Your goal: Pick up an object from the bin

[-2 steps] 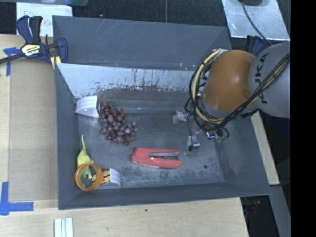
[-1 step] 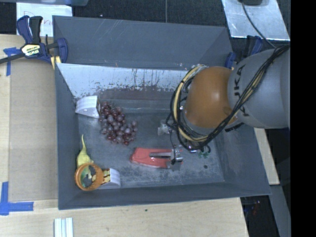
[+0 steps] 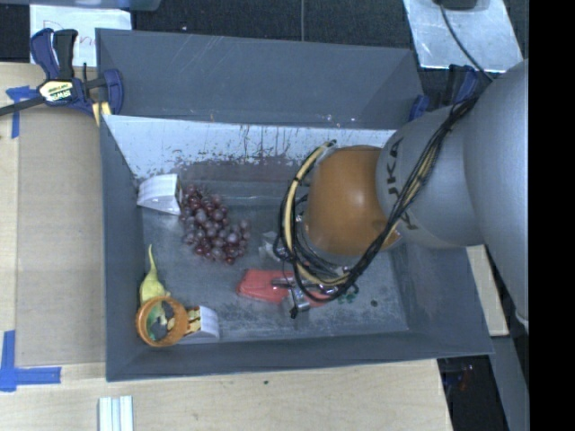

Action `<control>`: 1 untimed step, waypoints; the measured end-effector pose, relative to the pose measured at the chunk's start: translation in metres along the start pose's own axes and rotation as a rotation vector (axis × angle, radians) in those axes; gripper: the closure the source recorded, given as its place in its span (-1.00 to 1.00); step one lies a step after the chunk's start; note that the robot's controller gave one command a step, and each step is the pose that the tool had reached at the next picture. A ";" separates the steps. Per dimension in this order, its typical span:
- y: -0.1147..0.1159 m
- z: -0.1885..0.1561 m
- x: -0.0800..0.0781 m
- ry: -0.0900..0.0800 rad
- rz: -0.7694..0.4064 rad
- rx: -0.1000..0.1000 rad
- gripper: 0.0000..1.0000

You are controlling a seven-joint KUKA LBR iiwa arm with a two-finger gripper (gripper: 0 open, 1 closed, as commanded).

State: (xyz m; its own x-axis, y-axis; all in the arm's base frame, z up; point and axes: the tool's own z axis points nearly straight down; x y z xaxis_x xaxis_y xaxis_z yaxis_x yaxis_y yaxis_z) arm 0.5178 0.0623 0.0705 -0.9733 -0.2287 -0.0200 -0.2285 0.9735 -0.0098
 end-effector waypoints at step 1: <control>-0.019 -0.006 -0.001 -0.014 0.061 -0.004 1.00</control>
Offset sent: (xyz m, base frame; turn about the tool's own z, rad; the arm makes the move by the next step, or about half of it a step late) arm 0.0000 0.0000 0.0000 0.0000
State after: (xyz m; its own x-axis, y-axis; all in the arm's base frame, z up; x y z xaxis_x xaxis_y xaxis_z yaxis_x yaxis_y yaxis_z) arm 0.5225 0.0442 0.0769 -0.9850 -0.1688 -0.0348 -0.1688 0.9856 -0.0038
